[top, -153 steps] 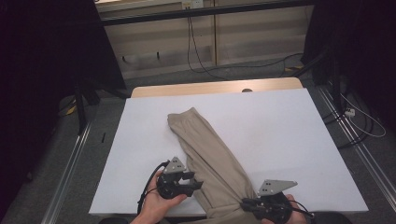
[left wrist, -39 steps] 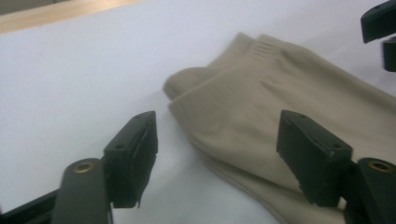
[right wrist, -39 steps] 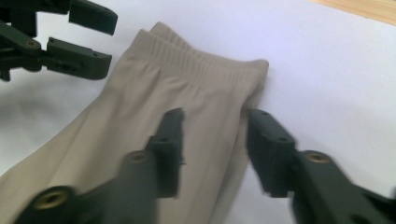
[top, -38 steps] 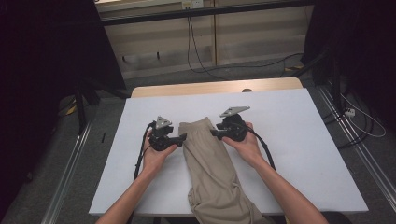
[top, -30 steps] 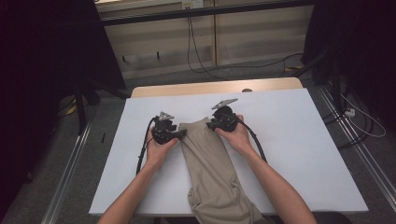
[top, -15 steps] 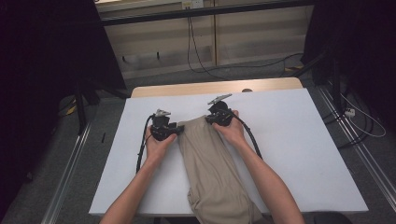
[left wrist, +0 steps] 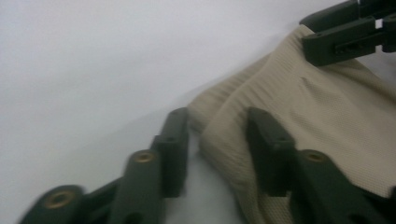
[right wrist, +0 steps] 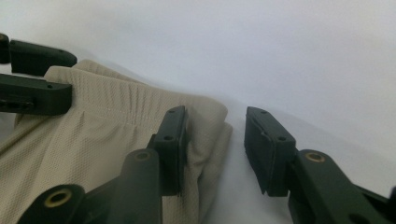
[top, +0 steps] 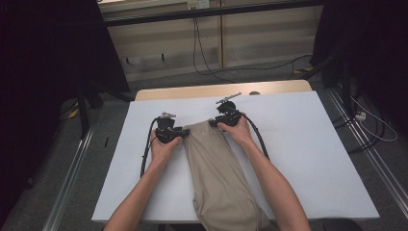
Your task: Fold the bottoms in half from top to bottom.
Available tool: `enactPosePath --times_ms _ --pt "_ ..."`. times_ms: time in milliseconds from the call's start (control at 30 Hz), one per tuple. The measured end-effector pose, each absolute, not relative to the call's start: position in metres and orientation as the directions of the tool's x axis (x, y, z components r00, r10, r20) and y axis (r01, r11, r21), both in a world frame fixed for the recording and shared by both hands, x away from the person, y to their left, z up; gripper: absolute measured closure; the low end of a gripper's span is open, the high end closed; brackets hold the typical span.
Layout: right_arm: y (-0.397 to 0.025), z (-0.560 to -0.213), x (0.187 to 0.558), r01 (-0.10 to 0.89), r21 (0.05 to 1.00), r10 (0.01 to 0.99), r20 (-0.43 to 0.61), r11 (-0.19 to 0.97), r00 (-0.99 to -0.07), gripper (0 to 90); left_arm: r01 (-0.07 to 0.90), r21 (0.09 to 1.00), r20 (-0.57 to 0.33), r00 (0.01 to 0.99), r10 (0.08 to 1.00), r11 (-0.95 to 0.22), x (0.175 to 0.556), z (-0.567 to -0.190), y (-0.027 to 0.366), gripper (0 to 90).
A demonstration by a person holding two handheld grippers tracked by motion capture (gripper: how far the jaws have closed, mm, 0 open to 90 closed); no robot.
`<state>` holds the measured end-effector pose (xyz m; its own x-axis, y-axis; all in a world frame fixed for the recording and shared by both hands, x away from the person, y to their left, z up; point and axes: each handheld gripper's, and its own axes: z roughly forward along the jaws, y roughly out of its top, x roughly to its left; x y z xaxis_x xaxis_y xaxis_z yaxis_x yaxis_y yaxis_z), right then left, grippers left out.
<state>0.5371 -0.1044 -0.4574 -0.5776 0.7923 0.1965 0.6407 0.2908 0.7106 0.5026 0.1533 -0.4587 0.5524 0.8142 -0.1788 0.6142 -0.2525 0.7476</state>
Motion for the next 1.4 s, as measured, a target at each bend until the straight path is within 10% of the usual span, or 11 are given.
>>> enactPosePath --times_ms 200,833,1400 --pt "-0.103 -0.456 0.534 0.646 0.699 0.777 0.209 0.307 -0.594 81.5 0.628 0.748 -0.235 0.551 0.801 -0.213 0.504 -0.459 0.159 49.9" --pt "-0.11 -0.45 0.526 0.628 0.723 0.787 0.195 0.289 -0.585 83.3 0.639 0.741 -0.28 0.572 0.771 -0.205 0.51 -0.459 0.146 79.6" --pt "-0.15 -0.378 0.521 0.508 0.85 0.826 0.184 0.139 -0.533 83.2 0.501 0.847 -0.217 0.628 0.747 -0.175 0.537 -0.388 0.112 79.3"
